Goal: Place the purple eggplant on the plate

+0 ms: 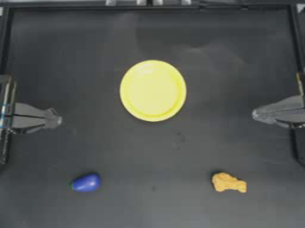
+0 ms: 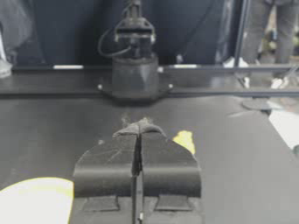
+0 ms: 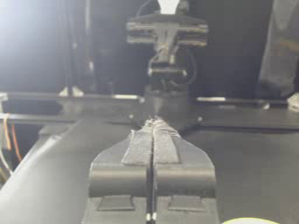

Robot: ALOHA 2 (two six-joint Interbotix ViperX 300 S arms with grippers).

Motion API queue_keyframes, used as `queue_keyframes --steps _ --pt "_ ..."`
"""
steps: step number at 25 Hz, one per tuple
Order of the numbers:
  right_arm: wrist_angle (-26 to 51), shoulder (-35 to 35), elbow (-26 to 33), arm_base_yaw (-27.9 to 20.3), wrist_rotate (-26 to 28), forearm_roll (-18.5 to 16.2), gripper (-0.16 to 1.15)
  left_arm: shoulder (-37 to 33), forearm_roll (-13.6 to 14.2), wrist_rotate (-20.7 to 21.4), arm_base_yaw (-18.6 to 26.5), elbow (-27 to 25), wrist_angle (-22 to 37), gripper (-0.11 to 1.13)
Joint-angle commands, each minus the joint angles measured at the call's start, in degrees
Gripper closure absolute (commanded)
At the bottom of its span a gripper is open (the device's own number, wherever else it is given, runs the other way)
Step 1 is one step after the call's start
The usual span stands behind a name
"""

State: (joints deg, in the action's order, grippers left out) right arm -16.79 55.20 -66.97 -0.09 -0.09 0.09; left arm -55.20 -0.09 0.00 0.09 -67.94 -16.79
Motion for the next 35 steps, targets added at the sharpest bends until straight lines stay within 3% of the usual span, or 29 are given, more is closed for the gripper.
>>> queue_keyframes --steps 1,9,11,14,17,19,20,23,27,35 --pt "-0.97 0.09 0.09 0.18 0.53 -0.09 1.01 -0.26 0.00 0.53 -0.26 2.64 -0.35 1.03" --pt "-1.67 0.09 -0.09 0.18 0.18 -0.26 0.85 -0.79 -0.09 0.70 -0.09 2.81 0.18 0.93" --pt "-1.49 0.09 -0.09 0.18 -0.18 -0.53 0.80 -0.88 0.00 0.70 0.18 2.81 0.35 0.85" --pt "-0.70 0.09 -0.09 0.18 -0.18 -0.44 0.56 -0.88 0.00 0.70 0.18 2.90 1.41 0.55" --pt "0.00 0.09 0.00 0.18 -0.18 -0.53 0.15 -0.88 0.09 0.70 0.18 2.90 2.29 0.09" --pt "0.18 0.09 0.18 0.18 -0.09 -0.26 -0.07 -0.88 0.18 0.70 0.18 2.99 3.16 -0.09" --pt "0.26 0.09 0.18 0.18 -0.09 -0.35 -0.10 -0.88 0.18 0.70 0.18 3.34 3.96 -0.05" --pt "0.35 0.09 0.26 0.18 -0.09 -0.35 -0.01 -0.88 0.26 0.70 0.09 4.22 7.56 0.05" --pt "0.62 0.09 0.18 0.18 0.00 -0.18 -0.01 -0.88 0.26 0.62 0.18 6.94 15.38 -0.01" --pt "1.14 0.09 0.35 0.09 0.26 0.00 -0.01 3.25 -0.18 -0.70 -0.09 15.73 37.44 -0.01"
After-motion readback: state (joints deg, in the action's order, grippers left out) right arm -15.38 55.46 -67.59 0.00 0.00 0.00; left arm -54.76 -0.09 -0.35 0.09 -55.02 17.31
